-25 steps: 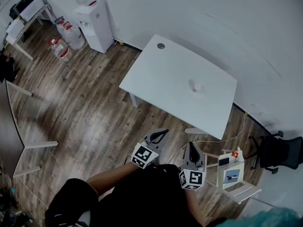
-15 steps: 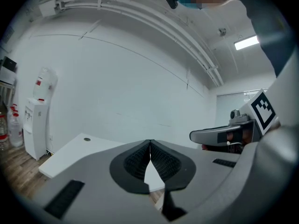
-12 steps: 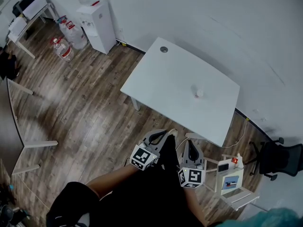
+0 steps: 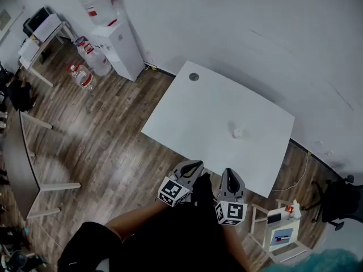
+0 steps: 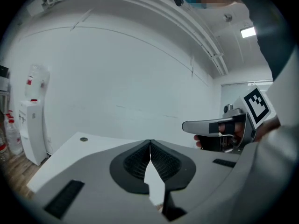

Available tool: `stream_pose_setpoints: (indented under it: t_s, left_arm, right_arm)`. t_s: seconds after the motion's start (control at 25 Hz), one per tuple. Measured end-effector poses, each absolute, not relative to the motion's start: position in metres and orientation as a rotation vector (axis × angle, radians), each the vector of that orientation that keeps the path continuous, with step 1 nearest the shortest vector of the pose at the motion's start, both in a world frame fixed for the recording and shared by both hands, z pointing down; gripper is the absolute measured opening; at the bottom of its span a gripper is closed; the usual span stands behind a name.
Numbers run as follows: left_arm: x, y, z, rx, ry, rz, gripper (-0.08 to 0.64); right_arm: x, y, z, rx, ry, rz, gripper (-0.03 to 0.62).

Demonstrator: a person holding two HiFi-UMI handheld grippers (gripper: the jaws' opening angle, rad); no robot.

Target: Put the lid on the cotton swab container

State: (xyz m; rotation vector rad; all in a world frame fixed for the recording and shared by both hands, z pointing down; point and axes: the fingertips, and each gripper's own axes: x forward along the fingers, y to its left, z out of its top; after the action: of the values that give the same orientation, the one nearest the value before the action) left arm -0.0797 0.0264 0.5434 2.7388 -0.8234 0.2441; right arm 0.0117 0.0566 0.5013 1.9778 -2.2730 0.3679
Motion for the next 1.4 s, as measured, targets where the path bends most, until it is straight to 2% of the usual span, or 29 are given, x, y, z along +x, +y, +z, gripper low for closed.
stream_pose_setpoints:
  t_s: [0.16,0.56,1.0,1.24,1.4]
  left_arm:
    - [-0.041,-0.016,0.547,2.810,-0.863,0.238,0.012]
    - [0.051,-0.074,0.628,2.725,-0.760,0.396,0.014]
    - [0.086,-0.104,0.713,2.680,-0.727,0.608,0.017]
    - [0.114,-0.110,0.752,2.656,-0.614,0.677,0.175]
    - [0.127,-0.112,0.773,2.671,-0.553,0.746,0.219]
  right_arm:
    - [0.056,0.022,0.501,1.992,-2.287,0.368,0.034]
    - [0.163,-0.041,0.547,1.977,-2.177,0.463,0.034]
    - [0.195,-0.090,0.591,1.804,-2.181,0.549,0.034]
    - [0.203,-0.098,0.605,1.768,-2.233,0.652,0.034]
    - [0.199,-0.106,0.607,1.713,-2.278,0.625,0.034]
